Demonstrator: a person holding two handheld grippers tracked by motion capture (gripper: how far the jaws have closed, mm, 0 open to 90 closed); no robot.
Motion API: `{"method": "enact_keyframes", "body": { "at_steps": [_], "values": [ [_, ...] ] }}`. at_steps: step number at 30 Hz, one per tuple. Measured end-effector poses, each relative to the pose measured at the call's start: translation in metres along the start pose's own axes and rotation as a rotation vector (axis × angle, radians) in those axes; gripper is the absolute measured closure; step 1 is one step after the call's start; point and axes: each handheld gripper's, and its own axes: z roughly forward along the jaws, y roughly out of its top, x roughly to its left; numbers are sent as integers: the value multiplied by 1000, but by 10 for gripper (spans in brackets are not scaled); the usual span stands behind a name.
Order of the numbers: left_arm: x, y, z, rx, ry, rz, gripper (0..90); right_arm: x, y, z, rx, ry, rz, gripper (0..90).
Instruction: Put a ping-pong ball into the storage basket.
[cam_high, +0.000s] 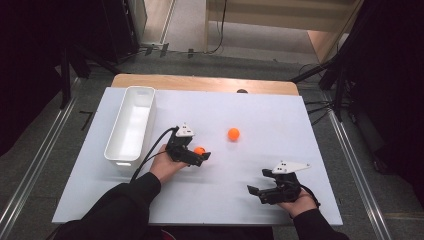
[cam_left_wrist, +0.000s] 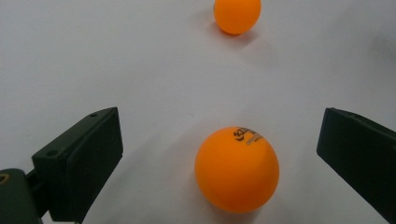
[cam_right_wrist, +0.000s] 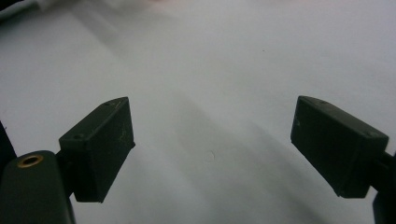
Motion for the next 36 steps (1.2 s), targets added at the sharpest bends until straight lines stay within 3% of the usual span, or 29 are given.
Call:
{"method": "enact_keyframes", "body": {
  "at_steps": [15, 21, 30, 36],
  "values": [
    [-3, -8, 10, 78, 31, 44, 12, 1, 0, 1, 4, 1, 1, 117],
    [-13, -8, 15, 118, 104, 126, 48, 1, 0, 1, 8, -1, -3, 118],
    [-13, -8, 14, 115, 100, 127, 66, 1, 0, 1, 11, -3, -10, 118],
    [-15, -10, 10, 90, 70, 149, 195, 1, 0, 1, 12, -4, -10, 118]
  ]
}}
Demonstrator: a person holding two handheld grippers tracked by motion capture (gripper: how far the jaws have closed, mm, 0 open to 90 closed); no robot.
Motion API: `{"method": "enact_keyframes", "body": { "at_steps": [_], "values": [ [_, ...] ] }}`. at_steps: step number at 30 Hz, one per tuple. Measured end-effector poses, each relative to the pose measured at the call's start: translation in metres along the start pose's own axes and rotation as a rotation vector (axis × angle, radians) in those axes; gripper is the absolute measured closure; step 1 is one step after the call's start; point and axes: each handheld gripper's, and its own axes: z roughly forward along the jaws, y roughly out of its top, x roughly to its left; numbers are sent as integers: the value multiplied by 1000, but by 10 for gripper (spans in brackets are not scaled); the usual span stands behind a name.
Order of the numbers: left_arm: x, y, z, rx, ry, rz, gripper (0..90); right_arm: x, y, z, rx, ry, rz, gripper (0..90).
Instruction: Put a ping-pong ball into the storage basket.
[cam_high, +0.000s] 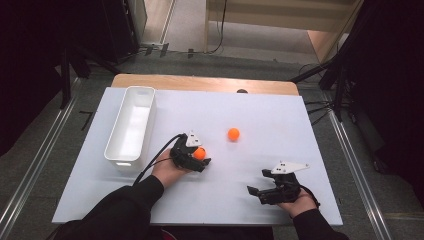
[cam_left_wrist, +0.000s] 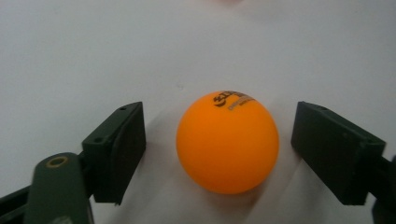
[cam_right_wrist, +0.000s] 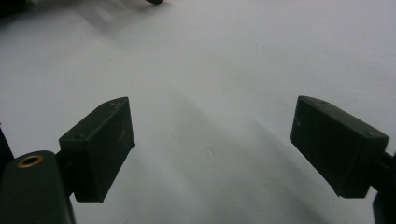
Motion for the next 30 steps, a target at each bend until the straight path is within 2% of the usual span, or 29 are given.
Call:
{"method": "enact_keyframes", "body": {
  "at_steps": [6, 11, 14, 23, 30],
  "values": [
    [-1, -1, -2, -11, 7, -14, 277, 0, 0, 0, 0, -4, -7, 118],
    [-1, -1, -3, -13, 10, -17, 307, 0, 0, 0, 3, -4, -8, 117],
    [-1, -1, -4, -11, 16, -21, 373, 0, 0, 0, 3, -4, -8, 118],
    [-1, 0, -6, -5, 21, -29, 492, 1, 0, 0, 3, -8, -9, 117],
    [-1, 0, -6, -6, 17, -37, 502, 1, 0, 0, 3, -10, -11, 118]
  ]
}}
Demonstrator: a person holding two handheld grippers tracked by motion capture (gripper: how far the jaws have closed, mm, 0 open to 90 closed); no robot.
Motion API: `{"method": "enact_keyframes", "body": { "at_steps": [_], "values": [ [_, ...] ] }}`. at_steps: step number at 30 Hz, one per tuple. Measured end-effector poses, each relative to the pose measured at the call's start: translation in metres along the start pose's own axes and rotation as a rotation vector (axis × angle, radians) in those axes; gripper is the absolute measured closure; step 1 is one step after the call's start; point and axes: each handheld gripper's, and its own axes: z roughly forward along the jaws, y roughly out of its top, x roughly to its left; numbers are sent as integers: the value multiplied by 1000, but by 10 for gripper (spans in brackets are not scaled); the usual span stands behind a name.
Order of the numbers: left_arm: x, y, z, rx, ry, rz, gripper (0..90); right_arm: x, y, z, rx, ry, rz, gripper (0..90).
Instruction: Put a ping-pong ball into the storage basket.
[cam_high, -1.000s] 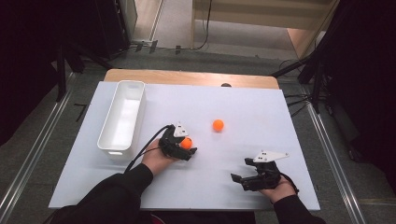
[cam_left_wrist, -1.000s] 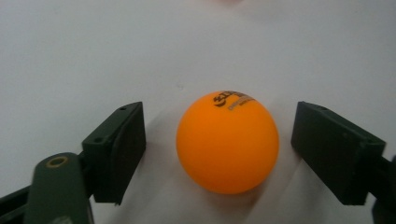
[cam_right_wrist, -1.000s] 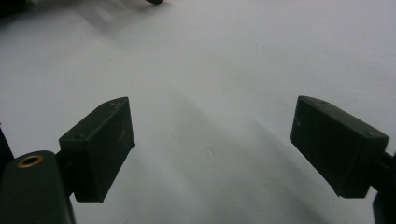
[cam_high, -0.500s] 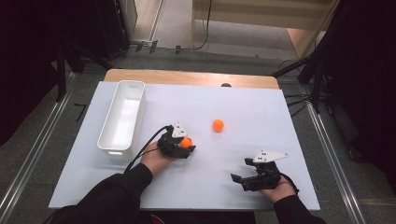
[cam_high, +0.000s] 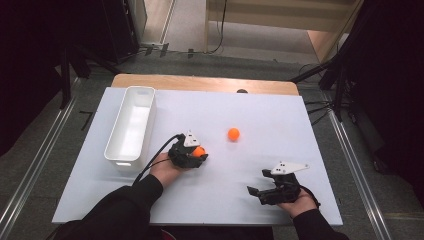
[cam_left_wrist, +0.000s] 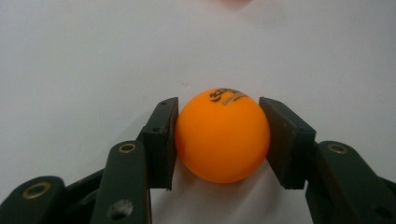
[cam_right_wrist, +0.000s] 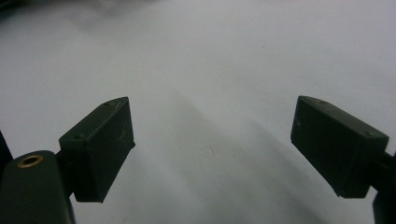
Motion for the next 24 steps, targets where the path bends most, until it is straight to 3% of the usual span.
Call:
{"method": "enact_keyframes", "body": {
  "at_steps": [15, 24],
  "values": [
    [1, 1, -2, -2, -6, 2, 504, 0, 0, 0, 4, 0, -2, 117],
    [1, 5, -11, -48, -25, -15, 503, 0, 0, 0, 7, 5, -5, 118]
  ]
}}
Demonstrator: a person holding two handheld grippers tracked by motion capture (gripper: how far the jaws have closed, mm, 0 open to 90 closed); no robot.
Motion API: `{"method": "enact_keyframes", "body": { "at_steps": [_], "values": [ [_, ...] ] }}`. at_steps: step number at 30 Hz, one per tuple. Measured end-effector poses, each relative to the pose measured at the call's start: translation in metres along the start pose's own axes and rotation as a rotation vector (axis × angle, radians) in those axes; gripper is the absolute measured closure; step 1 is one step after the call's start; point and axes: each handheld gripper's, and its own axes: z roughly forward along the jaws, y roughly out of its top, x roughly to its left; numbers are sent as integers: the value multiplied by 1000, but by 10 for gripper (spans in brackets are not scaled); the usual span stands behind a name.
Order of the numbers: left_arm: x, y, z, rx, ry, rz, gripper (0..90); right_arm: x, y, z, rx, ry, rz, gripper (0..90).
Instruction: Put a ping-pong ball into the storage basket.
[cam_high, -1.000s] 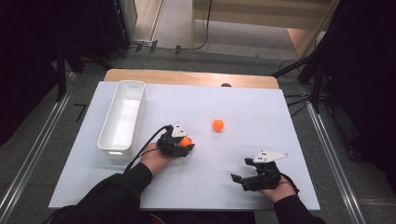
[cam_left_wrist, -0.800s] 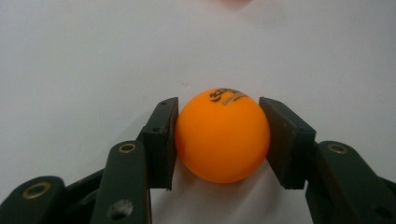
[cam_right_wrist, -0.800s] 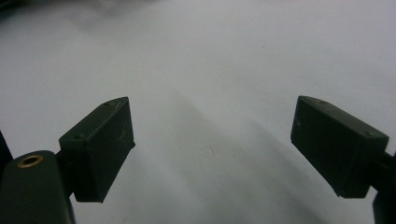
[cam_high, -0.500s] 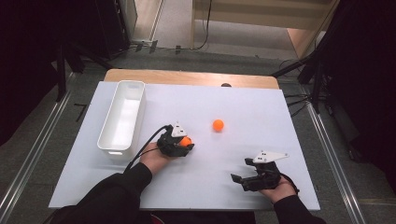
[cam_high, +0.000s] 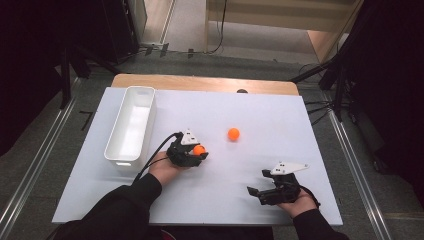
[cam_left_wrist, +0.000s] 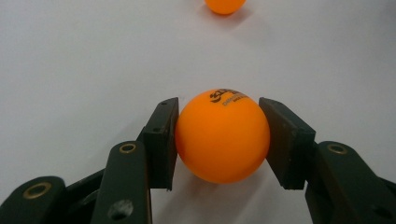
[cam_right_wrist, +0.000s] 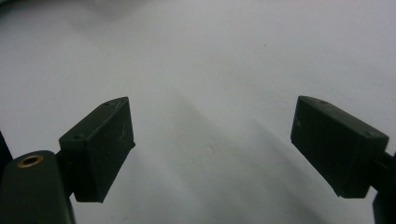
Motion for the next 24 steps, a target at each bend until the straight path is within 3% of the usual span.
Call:
{"method": "enact_keyframes", "body": {
  "at_steps": [6, 24],
  "values": [
    [1, 3, -7, -31, -4, -5, 503, 0, 0, 0, 1, -2, 0, 117],
    [-2, 14, -22, -62, -25, 18, 502, 1, 0, 1, 7, -1, -4, 117]
  ]
}}
